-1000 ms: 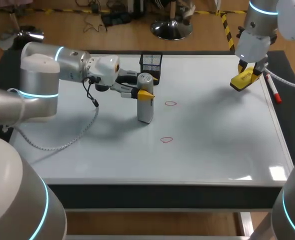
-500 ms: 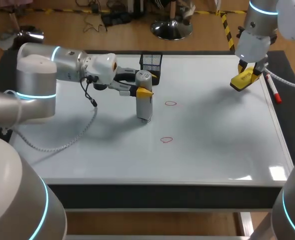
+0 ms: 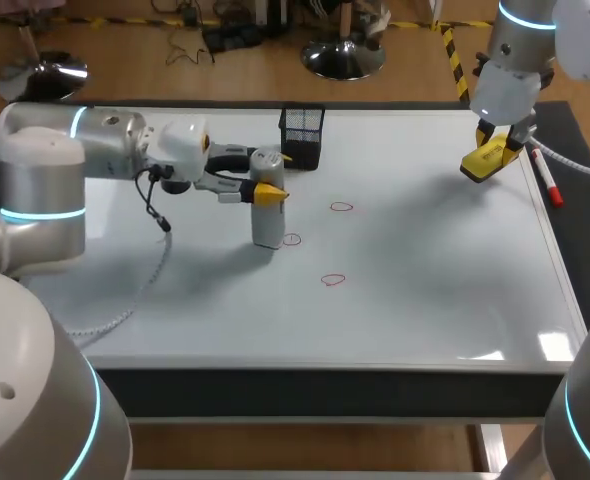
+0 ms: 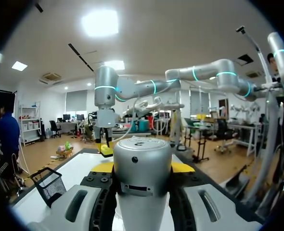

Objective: Pick up the inspection probe, press it on each red-marked spot on the whiteboard one by one, put down the probe, pick up the eraser, and wipe off all the red marks.

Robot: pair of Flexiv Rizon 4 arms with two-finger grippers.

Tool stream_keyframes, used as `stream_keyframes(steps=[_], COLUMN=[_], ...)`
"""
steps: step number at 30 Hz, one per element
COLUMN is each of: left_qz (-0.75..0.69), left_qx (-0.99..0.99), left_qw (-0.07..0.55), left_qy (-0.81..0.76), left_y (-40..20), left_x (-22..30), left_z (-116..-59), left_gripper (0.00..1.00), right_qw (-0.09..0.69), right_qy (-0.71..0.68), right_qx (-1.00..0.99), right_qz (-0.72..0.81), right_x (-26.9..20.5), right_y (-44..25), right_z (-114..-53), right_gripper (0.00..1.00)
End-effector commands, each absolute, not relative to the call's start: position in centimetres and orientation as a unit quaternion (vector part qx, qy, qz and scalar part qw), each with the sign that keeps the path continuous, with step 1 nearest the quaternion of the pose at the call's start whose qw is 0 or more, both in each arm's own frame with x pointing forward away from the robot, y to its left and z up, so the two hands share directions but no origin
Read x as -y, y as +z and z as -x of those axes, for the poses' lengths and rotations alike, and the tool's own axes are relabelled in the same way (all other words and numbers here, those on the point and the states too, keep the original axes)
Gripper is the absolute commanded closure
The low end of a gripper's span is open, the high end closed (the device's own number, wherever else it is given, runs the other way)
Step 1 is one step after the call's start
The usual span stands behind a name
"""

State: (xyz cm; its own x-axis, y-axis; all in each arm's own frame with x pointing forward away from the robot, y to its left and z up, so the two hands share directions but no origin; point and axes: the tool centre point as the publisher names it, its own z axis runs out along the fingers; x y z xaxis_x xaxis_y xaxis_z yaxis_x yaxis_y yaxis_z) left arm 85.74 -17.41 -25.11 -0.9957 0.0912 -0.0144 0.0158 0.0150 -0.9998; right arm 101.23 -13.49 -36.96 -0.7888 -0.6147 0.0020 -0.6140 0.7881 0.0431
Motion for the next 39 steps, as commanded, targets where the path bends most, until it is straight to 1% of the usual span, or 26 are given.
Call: stream_keyframes(steps=[1,14,22,27,39], left_qz=[-0.019,-0.095,-0.125,-0.155,-0.182], left_qx=[0.714,0.703,0.702,0.695,0.690], left_qw=[-0.031,-0.111,-0.152,-0.189,-0.231], left_qy=[0.699,0.696,0.685,0.677,0.662], left_y=[-24.4,-24.5,-24.2,-24.0,-23.7], left_x=[15.8,10.4,7.9,6.1,3.6], left_z=[-83.7,-80.4,-79.0,-78.4,-77.7], left_gripper=[1.00,1.00,1.00,1.00,1.00], right_qw=[0.009,0.009,0.009,0.009,0.009], right_qy=[-0.018,-0.018,-0.018,-0.018,-0.018], right_qx=[0.945,0.945,0.945,0.945,0.945], right_qz=[-0.326,-0.326,-0.326,-0.326,-0.326], right_x=[13.5,13.5,13.5,13.5,13.5], right_y=[-36.8,-36.8,-36.8,-36.8,-36.8], right_z=[-101.3,-101.3,-101.3,-101.3,-101.3], right_gripper=[1.00,1.00,1.00,1.00,1.00])
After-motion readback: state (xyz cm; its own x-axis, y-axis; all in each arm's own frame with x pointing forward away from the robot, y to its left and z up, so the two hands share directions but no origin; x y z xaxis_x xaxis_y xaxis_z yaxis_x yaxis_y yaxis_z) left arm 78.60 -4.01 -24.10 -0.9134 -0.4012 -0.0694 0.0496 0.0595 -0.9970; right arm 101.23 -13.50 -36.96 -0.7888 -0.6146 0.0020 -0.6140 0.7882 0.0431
